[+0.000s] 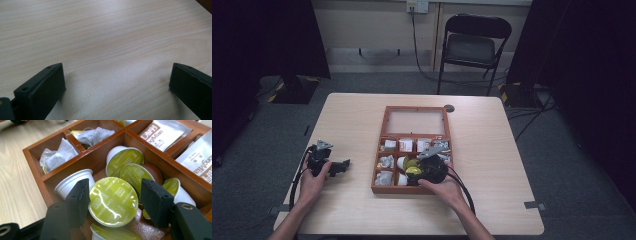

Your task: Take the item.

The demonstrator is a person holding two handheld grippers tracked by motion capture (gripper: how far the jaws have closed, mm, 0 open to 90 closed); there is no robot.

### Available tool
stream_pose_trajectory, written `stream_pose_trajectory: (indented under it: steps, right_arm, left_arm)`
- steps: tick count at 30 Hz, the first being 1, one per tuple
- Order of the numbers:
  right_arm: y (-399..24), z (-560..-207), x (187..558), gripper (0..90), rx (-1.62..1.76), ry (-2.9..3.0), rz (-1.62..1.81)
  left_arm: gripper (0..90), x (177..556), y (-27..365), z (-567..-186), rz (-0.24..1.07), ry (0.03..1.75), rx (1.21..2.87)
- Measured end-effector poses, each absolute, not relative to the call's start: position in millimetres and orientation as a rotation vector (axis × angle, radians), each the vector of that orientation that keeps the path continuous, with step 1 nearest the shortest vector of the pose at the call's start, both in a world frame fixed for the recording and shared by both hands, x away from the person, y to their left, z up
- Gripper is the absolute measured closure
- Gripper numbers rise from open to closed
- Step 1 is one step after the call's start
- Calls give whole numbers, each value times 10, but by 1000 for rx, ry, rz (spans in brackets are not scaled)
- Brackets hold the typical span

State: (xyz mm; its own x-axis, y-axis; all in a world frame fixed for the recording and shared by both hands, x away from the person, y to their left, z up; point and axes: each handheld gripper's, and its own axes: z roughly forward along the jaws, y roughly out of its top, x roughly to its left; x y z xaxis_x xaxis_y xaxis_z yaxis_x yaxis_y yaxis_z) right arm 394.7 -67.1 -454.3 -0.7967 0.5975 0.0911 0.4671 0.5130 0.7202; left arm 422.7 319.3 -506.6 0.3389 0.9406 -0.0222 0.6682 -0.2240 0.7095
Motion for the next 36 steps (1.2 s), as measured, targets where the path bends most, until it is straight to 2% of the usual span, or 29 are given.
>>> stream_pose_trajectory:
  steps: [17,36]
  right_arm:
    - [-640,-4574,3953,362,899,2624,1122]
    - [-607,-4616,4010,369,934,2701,1032]
  left_arm:
    - [0,4227,3194,-5066,559,1403,1979]
    - [0,4227,3193,-5066,560,1403,1978]
